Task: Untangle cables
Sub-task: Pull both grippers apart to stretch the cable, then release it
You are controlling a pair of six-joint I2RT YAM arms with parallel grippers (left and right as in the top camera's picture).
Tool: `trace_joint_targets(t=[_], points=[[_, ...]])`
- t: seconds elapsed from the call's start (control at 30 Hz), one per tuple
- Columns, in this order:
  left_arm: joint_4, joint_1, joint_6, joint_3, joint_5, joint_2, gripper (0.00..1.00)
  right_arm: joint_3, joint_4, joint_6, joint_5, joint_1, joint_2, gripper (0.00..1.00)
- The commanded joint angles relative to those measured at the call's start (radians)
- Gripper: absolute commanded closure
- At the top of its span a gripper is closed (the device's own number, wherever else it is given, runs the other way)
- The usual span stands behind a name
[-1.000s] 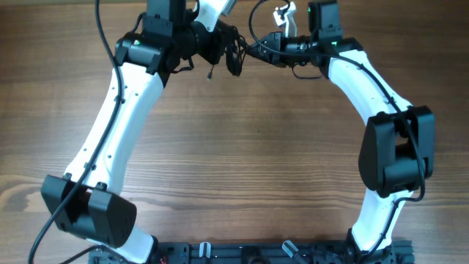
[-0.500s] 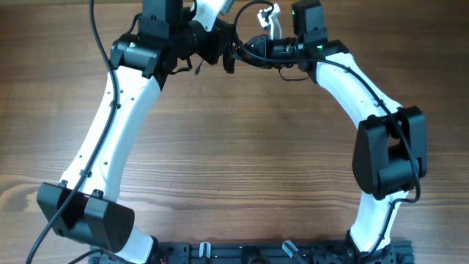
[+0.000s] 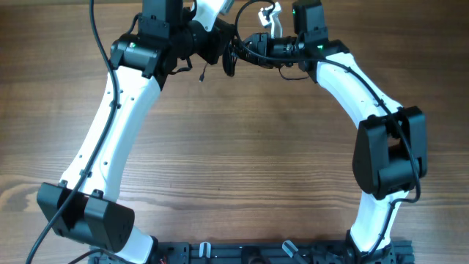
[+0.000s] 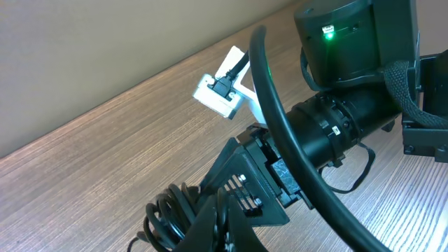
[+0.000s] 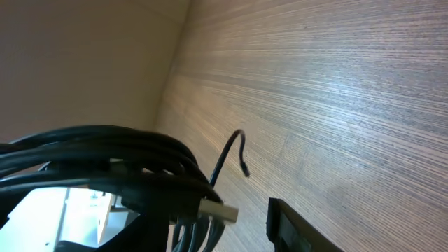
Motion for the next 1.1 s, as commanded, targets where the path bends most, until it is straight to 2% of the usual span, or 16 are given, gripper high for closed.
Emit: trace_joint_targets(t=[0.0, 0.07, 0.23, 0.33, 0.47, 0.53, 0.87, 1.07], points=[[0.005, 0.003, -0.01, 0.011, 0.006, -0.039, 0.96, 0.003, 0.008, -0.001, 0.006, 0.004, 0.011, 0.61], [0.005, 0.003, -0.01, 0.011, 0.006, -0.039, 0.96, 0.003, 0.007, -0.001, 0.006, 0.004, 0.011, 0.69], [0.012, 0.003, -0.01, 0.011, 0.006, -0.04, 0.96, 0.003, 0.007, 0.002, 0.006, 0.018, 0.011, 0.69], [0.012, 0.003, -0.01, 0.011, 0.006, -0.043, 0.96, 0.003, 0.018, 0.003, 0.007, 0.035, 0.011, 0.72], [0.011, 0.003, -0.01, 0.011, 0.006, -0.05, 0.96, 0.003, 0.026, 0.003, 0.01, 0.041, 0.011, 0.83], [0.011, 0.003, -0.01, 0.011, 0.006, -0.052, 0.96, 0.003, 0.026, 0.003, 0.011, 0.04, 0.011, 0.95], [0.01, 0.02, -0.01, 0.011, 0.005, -0.052, 0.96, 0.003, -0.056, 0.002, 0.102, -0.006, 0.011, 0.95], [0.003, 0.044, -0.01, 0.011, 0.005, -0.052, 0.96, 0.003, -0.172, -0.085, 0.166, -0.08, 0.011, 0.96]])
